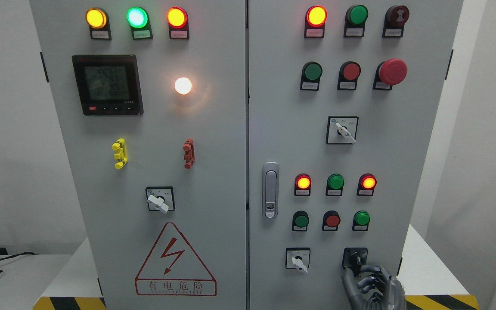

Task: Trip black knob to open circuit
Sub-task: 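Rotate the black knob with the right hand to switch it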

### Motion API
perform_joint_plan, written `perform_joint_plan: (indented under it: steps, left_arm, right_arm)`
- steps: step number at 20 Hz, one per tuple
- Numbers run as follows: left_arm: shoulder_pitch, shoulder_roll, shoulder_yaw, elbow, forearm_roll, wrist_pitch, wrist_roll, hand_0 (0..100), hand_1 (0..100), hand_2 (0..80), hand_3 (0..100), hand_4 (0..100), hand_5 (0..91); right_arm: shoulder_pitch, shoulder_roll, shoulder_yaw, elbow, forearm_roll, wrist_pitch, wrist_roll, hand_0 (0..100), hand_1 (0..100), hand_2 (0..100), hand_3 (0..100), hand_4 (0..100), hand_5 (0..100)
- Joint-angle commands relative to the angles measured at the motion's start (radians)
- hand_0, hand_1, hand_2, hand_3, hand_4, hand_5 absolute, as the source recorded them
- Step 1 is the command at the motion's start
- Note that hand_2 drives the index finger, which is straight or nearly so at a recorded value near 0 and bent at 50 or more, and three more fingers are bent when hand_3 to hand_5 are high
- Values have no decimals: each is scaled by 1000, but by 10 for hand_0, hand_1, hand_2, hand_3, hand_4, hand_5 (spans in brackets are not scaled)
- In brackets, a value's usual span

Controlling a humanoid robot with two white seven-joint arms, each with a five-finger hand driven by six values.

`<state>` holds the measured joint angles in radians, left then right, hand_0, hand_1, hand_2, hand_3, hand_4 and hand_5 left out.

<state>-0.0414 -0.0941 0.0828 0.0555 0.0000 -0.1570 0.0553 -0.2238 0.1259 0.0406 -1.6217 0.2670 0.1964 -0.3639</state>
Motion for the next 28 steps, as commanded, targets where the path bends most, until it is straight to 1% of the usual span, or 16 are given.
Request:
perform_joint_plan:
  steps: [1, 28]
  left_arm:
    - [0, -1, 0, 0, -31, 1, 0, 120, 389, 0, 0, 0, 0]
    - [0, -1, 0, 0, -31, 1, 0, 120, 389, 0, 0, 0, 0]
  right_arm:
    - [0, 3, 5, 8, 0, 0, 0, 324, 698, 556, 798, 838, 963]
    - [-3, 6, 7, 11, -14, 0, 2, 326, 672, 583, 822, 850, 973]
